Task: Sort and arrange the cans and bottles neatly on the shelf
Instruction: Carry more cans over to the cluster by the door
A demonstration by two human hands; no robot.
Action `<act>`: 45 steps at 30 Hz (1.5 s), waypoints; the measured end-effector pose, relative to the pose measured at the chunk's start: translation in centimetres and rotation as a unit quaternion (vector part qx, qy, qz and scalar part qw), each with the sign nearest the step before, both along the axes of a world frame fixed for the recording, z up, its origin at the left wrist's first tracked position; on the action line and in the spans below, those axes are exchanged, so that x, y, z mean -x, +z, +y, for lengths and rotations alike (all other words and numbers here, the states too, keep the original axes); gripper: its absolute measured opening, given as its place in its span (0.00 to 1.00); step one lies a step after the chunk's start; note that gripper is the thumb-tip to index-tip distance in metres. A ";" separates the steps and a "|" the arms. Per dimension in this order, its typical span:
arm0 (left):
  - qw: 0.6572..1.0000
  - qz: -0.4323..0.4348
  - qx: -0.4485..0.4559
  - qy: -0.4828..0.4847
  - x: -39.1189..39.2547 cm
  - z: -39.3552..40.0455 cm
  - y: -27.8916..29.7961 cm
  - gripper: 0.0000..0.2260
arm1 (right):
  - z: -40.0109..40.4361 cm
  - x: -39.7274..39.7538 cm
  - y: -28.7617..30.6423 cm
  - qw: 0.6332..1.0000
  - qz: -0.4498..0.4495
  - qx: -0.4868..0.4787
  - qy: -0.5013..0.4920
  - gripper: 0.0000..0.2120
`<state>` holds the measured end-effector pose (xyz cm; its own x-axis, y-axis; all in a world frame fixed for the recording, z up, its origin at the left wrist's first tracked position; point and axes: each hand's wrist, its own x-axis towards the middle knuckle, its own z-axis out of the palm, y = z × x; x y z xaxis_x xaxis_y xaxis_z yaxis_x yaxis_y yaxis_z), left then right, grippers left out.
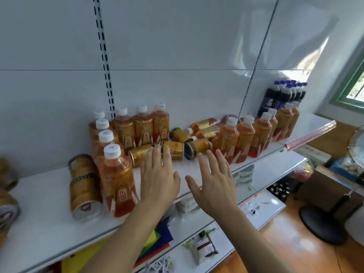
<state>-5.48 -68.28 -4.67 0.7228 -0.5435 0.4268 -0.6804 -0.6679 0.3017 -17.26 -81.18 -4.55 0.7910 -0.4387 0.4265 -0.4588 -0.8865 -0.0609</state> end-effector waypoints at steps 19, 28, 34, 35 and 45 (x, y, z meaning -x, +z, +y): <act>0.948 0.020 -0.144 0.284 -8.4 -3.9 -2.9 0.36 | -9.9 -15.3 -1.9 0.968 0.097 -0.019 0.229 0.40; 0.956 0.035 -0.103 0.271 -7.7 -2.7 -2.0 0.37 | -11.5 -15.3 -1.5 0.957 -0.001 -0.064 0.284 0.34; 0.971 0.007 0.004 0.239 -6.0 -3.1 -2.0 0.36 | -11.2 -15.3 -1.3 0.936 -0.115 -0.099 0.318 0.33; 0.970 -0.008 0.023 0.240 -5.8 -3.3 -1.9 0.36 | -11.3 -15.2 -1.4 0.931 -0.137 -0.100 0.324 0.33; 0.974 -0.041 0.068 0.211 -5.5 -3.1 -1.3 0.41 | -10.1 -15.2 -0.6 0.938 -0.074 -0.085 0.328 0.38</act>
<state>-0.02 -71.38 -6.00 0.8299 -0.1391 0.5402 -0.3791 -0.8511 0.3633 -2.11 -91.25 -5.16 0.8523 0.0501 0.5206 0.2062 -0.9469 -0.2465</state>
